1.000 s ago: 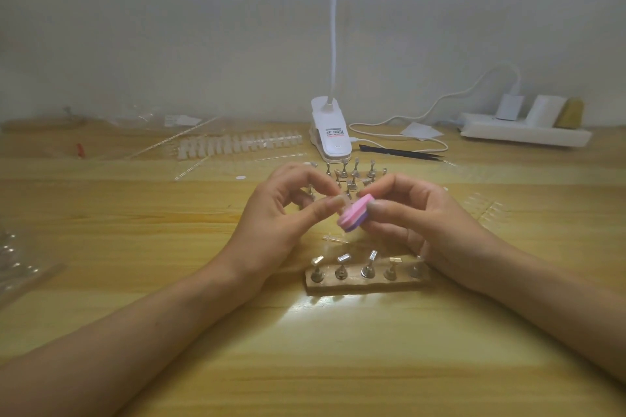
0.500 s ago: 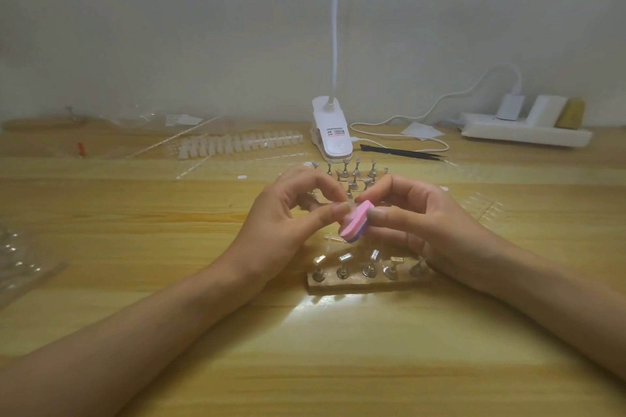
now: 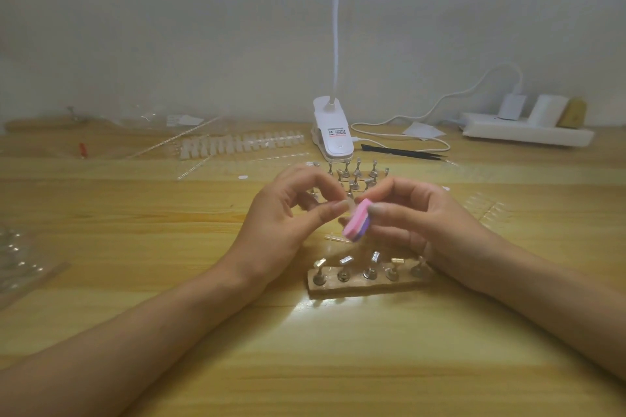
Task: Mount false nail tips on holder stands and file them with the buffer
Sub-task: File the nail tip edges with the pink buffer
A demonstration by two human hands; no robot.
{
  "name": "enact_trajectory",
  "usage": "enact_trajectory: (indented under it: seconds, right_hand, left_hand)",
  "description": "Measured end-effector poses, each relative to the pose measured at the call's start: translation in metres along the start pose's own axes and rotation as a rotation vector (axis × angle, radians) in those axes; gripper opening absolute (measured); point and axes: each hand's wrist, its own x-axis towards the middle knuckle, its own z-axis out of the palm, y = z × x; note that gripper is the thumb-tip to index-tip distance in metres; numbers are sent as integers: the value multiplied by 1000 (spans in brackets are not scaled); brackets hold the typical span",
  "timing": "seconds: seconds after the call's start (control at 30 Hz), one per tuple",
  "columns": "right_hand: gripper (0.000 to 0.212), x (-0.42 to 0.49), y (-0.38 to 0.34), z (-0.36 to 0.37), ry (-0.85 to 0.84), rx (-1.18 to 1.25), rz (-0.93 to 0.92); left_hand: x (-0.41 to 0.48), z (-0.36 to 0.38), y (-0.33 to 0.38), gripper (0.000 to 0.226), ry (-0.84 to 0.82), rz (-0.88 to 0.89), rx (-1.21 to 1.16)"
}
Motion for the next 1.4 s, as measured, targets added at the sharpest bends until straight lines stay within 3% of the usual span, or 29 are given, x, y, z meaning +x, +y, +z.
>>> enact_trajectory:
  seconds: [0.13,0.4,0.53,0.67,0.8,0.9,1.03,1.13,1.23,1.33,1.4]
  right_hand:
    - [19,3,-2,-3,98,113,4]
    - [18,1,-2,1,1,-5,19]
    - [20,2,-2,-3,112,113,-20]
    - [17,-1,0,1,-4,-68,0]
    - [19,0,-1,-2,98,70,-26]
    - [18,-2,-1,1,-20,-47,-5]
    - [17,0,0,-1,81,43,-43]
    - [17,-1,1,0,-30,-45,-35]
    - [17,0,1,-1,38,31,-71]
    - [14,-1,2,-1,-65,-40,-62]
    - [14,-1,3,-1,-41,-43,-84]
  left_hand:
    - [0,0,2,9,-6,12,-9]
    - [0,0,3,8,3,0,-37]
    - [-1,0,3,7,-29,-46,-65]
    - [1,-1,2,13,-7,-34,-68]
    - [0,0,3,7,-21,-34,-65]
    - [1,0,4,8,-13,-39,-85]
    - [0,0,5,7,-5,-42,-91]
    - [0,-1,5,8,-12,-36,-98]
    - [0,0,5,6,-8,-44,-97]
    - [0,0,5,8,4,-40,-102]
    - [0,0,5,9,3,-35,-88]
